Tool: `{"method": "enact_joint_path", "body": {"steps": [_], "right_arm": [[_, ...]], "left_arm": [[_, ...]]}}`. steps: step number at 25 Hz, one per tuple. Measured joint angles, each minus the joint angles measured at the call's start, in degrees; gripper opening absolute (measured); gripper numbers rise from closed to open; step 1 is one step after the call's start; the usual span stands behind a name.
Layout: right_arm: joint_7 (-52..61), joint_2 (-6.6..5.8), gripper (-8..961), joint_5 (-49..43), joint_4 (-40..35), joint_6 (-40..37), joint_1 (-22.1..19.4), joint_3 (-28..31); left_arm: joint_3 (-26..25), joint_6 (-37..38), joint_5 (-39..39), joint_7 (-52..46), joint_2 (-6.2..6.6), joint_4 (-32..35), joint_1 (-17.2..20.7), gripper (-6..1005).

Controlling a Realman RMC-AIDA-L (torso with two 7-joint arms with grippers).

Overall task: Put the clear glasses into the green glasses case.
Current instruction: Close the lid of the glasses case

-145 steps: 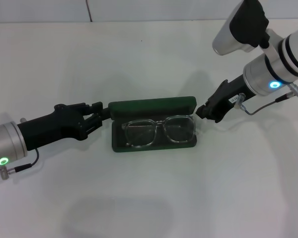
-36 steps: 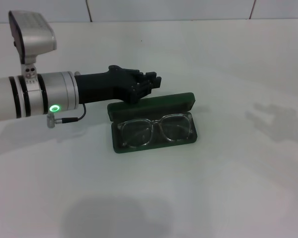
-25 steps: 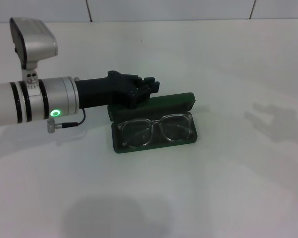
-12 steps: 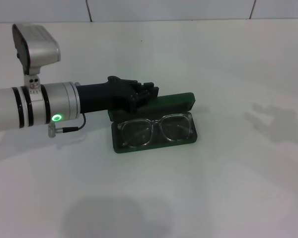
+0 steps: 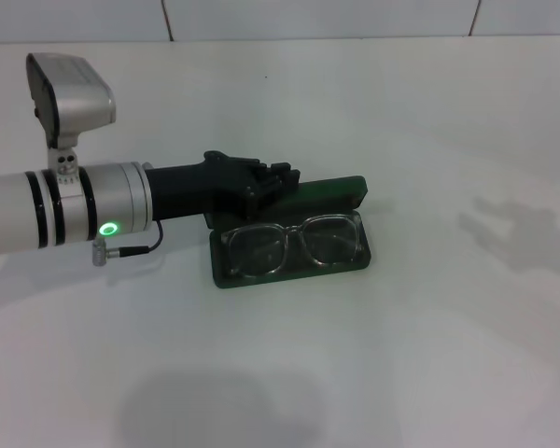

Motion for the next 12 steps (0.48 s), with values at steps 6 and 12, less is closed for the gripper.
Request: {"method": "enact_joint_path", "body": {"steps": [6, 12], "right_arm": [[-0.3, 0.0, 358, 0.1, 0.3, 0.0, 0.0, 0.1], [-0.6, 0.0, 358, 0.3, 0.7, 0.0, 0.0, 0.1]], "left_arm": [[0.6, 0.2, -0.1, 0.1, 0.0, -0.1, 0.5, 169], [0.9, 2.0, 0.2, 0.1, -0.01, -0.1, 0.8, 169]]}}
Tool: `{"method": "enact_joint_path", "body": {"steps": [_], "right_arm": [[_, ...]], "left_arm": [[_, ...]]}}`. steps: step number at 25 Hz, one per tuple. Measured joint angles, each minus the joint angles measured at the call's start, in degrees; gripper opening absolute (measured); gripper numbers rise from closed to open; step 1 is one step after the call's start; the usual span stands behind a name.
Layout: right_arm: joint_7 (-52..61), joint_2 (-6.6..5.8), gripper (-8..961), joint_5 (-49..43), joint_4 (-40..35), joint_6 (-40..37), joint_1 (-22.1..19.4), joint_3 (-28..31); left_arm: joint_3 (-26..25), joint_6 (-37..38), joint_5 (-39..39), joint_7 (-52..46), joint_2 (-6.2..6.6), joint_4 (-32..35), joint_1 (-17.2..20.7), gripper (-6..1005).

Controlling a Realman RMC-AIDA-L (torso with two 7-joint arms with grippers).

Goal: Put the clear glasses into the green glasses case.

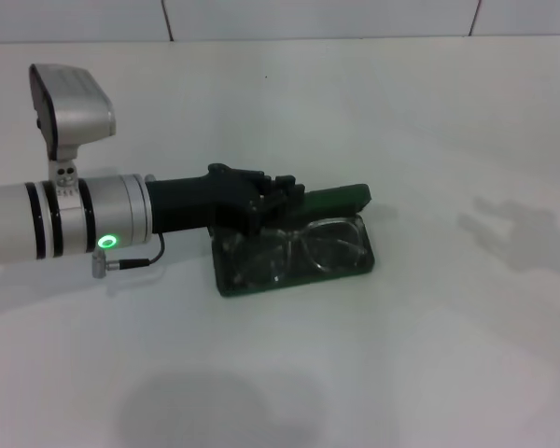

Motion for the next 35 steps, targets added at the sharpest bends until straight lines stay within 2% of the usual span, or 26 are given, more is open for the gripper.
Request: {"method": "enact_joint_path", "body": {"steps": [14, 21, 26, 29, 31, 32, 35], "right_arm": [[-0.4, 0.0, 359, 0.2, 0.1, 0.1, 0.0, 0.0], [-0.5, 0.0, 359, 0.2, 0.1, 0.4, 0.1, 0.0], [-1.1, 0.0, 359, -0.2, 0.1, 0.4, 0.2, -0.2], [-3.1, 0.0, 360, -0.3, 0.4, -0.3, 0.4, -1.2], [-5.6, -0.03, 360, -0.4, 0.7, -1.0, 0.6, -3.0], [-7.3, -0.03, 360, -0.4, 0.8, -1.4, 0.7, -4.6], [-12.3, 0.27, 360, 0.9, 2.6, -2.4, 1.3, -9.5]], "left_arm": [[4.0, 2.1, -0.8, 4.0, -0.38, -3.2, 1.4, 169], [4.3, 6.1, -1.1, 7.2, -0.48, -4.5, 1.6, 172], [4.1, 13.4, -3.4, 9.9, -0.2, -3.3, 2.7, 175], [3.9, 18.9, -5.0, 10.1, 0.15, 0.3, 4.4, 176], [3.8, 25.6, -5.9, 11.6, 0.48, 4.9, 7.2, 177], [3.8, 26.3, -6.0, 11.9, 0.52, 5.3, 7.5, 178], [3.8, 33.1, -6.2, 16.1, 1.87, 7.6, 10.1, 204]]}}
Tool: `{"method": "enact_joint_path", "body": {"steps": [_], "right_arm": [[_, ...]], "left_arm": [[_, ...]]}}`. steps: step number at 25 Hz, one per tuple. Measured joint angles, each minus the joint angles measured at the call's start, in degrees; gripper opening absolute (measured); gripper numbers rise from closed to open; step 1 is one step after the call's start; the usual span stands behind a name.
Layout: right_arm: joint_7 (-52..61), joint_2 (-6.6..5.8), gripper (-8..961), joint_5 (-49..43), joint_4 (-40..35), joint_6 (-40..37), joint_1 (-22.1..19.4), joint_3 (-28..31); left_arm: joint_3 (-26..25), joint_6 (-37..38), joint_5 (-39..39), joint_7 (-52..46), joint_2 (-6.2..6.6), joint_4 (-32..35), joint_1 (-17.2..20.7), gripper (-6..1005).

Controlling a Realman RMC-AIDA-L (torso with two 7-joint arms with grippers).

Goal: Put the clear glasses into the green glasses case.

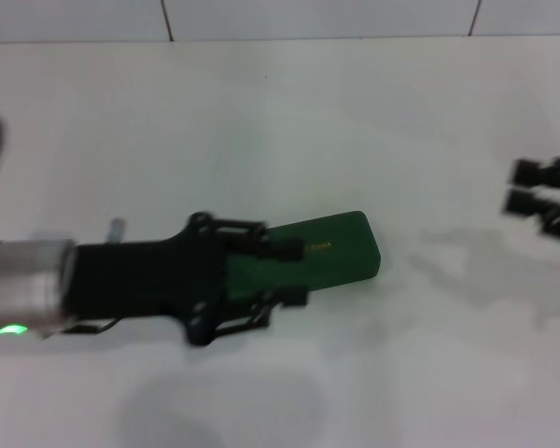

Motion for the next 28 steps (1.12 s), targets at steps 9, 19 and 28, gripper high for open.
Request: {"method": "enact_joint_path", "body": {"steps": [9, 19, 28], "right_arm": [[-10.8, 0.58, 550, 9.8, 12.8, 3.5, 7.5, -23.1], [-12.9, 0.6, 821, 13.7, 11.2, 9.6, 8.3, -32.7], [-13.4, 0.53, 817, 15.5, 11.0, 9.1, 8.0, -32.5]], "left_arm": [[-0.7, 3.8, 0.1, -10.4, 5.3, 1.1, 2.3, 521], [-6.8, 3.8, 0.8, -11.1, 6.32, 2.6, 4.8, 887], [-6.4, 4.2, 6.4, -12.2, 6.47, 2.7, 4.9, 882]]}}
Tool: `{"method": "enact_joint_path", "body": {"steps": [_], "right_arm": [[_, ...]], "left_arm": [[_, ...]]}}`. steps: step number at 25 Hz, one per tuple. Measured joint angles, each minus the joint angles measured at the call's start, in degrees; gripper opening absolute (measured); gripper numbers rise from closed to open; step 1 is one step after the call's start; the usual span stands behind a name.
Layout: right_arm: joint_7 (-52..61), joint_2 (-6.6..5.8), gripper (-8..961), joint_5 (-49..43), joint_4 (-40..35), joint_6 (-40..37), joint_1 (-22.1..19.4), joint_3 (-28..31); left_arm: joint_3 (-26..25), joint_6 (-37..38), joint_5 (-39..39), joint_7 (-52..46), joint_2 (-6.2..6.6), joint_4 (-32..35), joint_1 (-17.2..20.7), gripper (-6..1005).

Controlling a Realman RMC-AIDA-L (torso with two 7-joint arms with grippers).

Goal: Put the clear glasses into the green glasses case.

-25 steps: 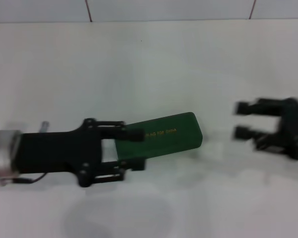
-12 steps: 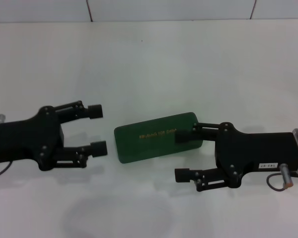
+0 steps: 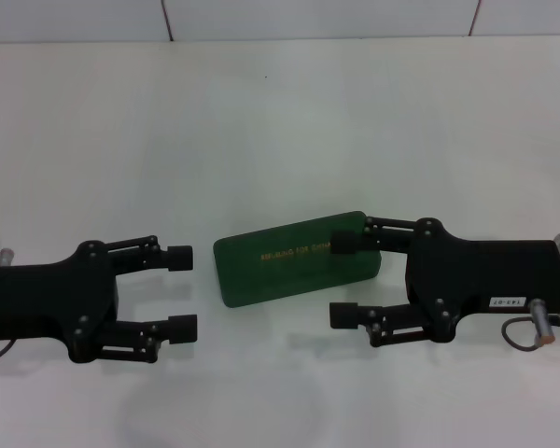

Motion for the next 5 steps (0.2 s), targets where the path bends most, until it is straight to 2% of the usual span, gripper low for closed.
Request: {"method": "enact_joint_path", "body": {"steps": [5], "right_arm": [[-0.9, -0.16, 817, 0.9, 0.5, 0.0, -0.5, 0.1]], "left_arm": [[-0.2, 0.0, 0.1, -0.1, 0.02, 0.0, 0.6, 881]]}}
